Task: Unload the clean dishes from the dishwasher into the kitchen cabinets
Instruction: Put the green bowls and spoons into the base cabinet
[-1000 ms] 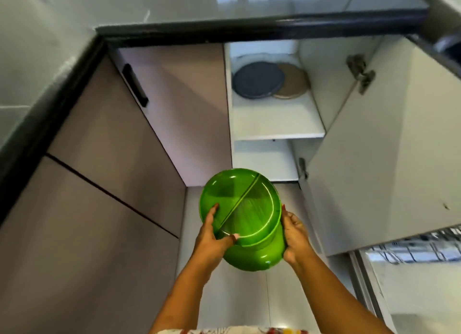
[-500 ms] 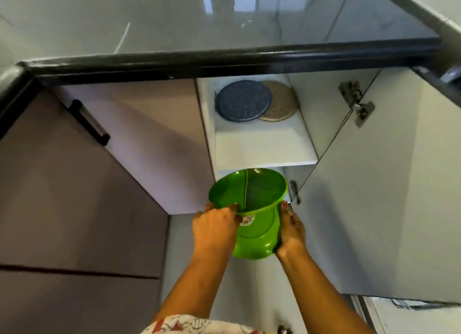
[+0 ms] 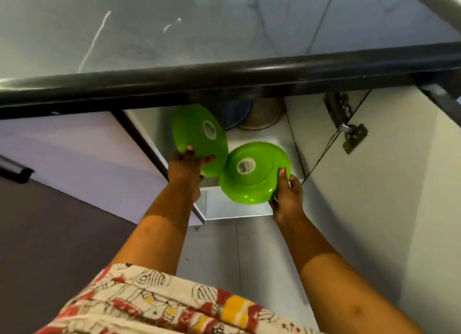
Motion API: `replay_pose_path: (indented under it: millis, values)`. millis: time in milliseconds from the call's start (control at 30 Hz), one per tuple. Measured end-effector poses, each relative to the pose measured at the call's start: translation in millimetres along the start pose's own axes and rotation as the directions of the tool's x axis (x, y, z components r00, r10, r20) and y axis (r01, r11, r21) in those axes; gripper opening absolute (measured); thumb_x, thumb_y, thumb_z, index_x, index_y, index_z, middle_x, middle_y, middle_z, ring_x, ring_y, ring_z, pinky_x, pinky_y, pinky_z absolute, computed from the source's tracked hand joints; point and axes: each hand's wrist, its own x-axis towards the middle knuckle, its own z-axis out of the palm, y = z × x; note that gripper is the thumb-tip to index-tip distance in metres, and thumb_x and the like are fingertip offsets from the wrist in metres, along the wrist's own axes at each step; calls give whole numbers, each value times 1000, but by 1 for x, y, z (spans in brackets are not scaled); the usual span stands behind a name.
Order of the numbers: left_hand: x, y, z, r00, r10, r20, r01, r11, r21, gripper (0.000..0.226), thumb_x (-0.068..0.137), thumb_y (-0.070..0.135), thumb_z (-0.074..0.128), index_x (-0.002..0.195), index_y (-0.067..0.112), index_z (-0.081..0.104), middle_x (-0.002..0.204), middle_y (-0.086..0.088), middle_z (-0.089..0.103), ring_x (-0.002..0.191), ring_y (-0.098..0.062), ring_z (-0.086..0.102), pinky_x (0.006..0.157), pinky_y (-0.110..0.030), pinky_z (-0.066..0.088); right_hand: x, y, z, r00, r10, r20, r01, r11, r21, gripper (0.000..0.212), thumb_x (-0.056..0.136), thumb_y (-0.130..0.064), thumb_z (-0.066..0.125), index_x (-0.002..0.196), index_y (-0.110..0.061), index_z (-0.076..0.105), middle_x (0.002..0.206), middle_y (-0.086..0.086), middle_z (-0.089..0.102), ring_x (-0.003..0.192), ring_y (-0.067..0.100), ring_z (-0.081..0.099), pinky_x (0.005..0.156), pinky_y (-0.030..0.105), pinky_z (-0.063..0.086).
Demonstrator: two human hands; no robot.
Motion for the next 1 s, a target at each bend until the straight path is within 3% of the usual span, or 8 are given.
replay_pose_path:
  millis: [100,167,300,433,533,600,767,1000]
  values:
    - [18,-13,8,999,-38,10,39,992,-118,33,102,23,31,131,13,44,128,-10,57,80,-10,59,61,-22,51,23,-11,9,998,26,57,-29,998,61,12,95,-35,53,93,-24,49,111,3,57,95,19,56,66,30,52]
    - [30,-17,15,998,-70,3,69,984,-165,42,103,26,30,140,8,36,133,-12,55,96,-18,63,74,-26,49,37,-15,17,994,46,95,-57,992,114,17,97,-34,50,111,-25,46,123,4,52,104,24,54,67,32,52]
    - [55,-20,30,987,-158,40,161,916,-368,41,103,30,32,142,18,28,123,-15,59,116,-23,58,79,-35,55,63,-22,39,985,66,161,-103,967,235,38,98,-27,49,134,-26,37,139,6,45,111,28,51,69,37,52]
    - [69,-26,46,987,-154,51,159,860,-485,42,102,24,37,142,13,29,87,-12,59,104,-26,57,90,-44,48,89,-28,54,980,52,190,-113,938,327,44,100,-24,45,141,-30,31,144,10,42,118,35,51,73,43,52]
    - [79,-28,50,984,-171,40,164,815,-556,44,100,24,40,140,9,32,85,-14,54,111,-30,55,98,-50,45,100,-31,65,978,34,206,-113,915,387,43,101,-22,43,140,-30,28,146,13,40,125,41,47,82,53,47]
    - [88,-28,55,981,-189,40,177,796,-579,40,100,20,40,139,10,36,82,-14,51,97,-27,59,104,-53,39,103,-31,70,982,27,186,-99,916,390,41,101,-23,41,139,-30,27,145,14,40,124,42,48,81,54,48]
    - [118,-37,58,972,-210,108,227,708,-669,20,101,22,39,101,6,51,67,-7,42,62,-13,46,103,-52,39,106,-24,71,986,75,148,-123,929,350,40,102,-24,39,139,-27,26,143,17,39,120,44,50,66,53,51]
    - [146,-42,62,960,-228,164,276,658,-701,34,101,23,37,72,7,46,31,0,38,50,-10,39,101,-45,44,100,-12,56,976,58,210,-153,868,473,43,102,-22,38,142,-29,24,144,17,39,122,46,48,80,61,44]
